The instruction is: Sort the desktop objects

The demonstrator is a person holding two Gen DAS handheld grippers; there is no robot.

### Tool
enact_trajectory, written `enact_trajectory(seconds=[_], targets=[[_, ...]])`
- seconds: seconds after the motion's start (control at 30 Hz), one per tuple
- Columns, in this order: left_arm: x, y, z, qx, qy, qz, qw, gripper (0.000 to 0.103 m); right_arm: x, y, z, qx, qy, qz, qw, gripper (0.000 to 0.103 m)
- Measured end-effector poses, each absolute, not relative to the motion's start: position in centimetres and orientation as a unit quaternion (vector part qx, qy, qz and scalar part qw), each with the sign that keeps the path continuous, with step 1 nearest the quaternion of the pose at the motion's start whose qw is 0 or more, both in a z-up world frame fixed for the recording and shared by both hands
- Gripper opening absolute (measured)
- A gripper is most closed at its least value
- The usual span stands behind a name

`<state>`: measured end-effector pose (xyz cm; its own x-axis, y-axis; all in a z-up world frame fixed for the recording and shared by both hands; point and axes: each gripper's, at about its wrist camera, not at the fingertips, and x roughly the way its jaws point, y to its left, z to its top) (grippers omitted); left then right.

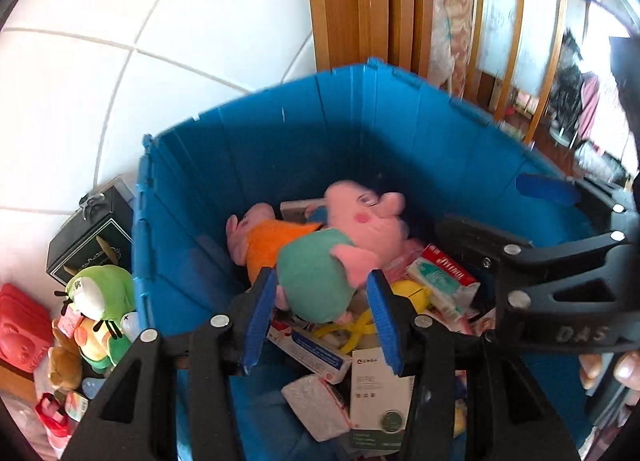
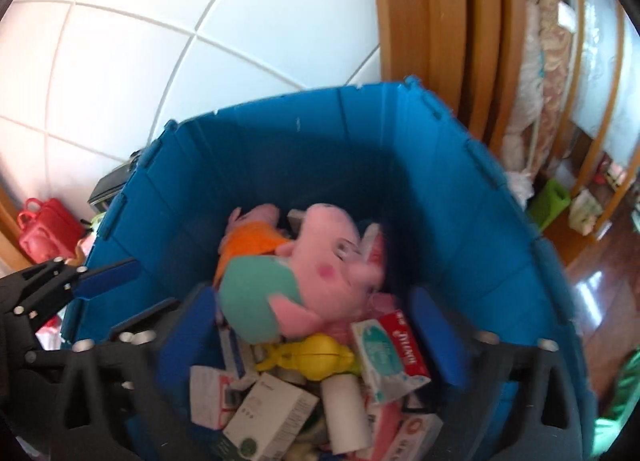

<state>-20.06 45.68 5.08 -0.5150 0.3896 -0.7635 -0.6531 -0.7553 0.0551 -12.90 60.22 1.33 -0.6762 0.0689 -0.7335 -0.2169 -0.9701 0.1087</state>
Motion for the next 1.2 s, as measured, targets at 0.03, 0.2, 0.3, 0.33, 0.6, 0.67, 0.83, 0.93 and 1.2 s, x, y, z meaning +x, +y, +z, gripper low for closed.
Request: enact_trajectory(seconds=[0.03,0.2,0.3,0.33,0.6,0.67,0.83,0.93,1.2], targets=[[-19.5,45.1,5.6,-0.378,0.166,0.857,0.307,0.047,-12.4,60.1,1.7,-0.392,0.091,0.912,0.084,0.103],[-16.2,41.4,8.6,-0.325,0.135,0.882,0.313,0.057,-9.3,59.1,4.1,-0.366,0.097,0.919,0.107,0.103],[-14.0,38.7,10.0,-0.282,0.12,0.901,0.306,0.072,-6.9,57.9,5.3,-0.342,0.09,0.927,0.125,0.103],[-13.2,37.8,10.3,-0.27,0.115,0.907,0.301,0.076,-6.1,57.4,5.7,-0.335,0.091,0.929,0.129,0.103],[-10.2,32.1,10.1,-0.254,0.094,0.924,0.271,0.088,-0.3,51.9,6.7,-0.295,0.067,0.94,0.157,0.103],[-9.9,30.8,9.6,-0.258,0.087,0.923,0.271,0.088,0.8,50.3,6.5,-0.286,0.068,0.942,0.162,0.103],[-9.4,28.6,9.0,-0.26,0.093,0.922,0.271,0.088,1.9,47.1,5.4,-0.288,0.049,0.94,0.177,0.103],[-9.6,27.6,8.7,-0.265,0.087,0.921,0.273,0.088,2.0,45.9,5.0,-0.291,0.053,0.938,0.179,0.103],[-9.9,26.7,8.5,-0.266,0.087,0.918,0.28,0.088,1.9,44.9,4.5,-0.3,0.056,0.93,0.204,0.103]])
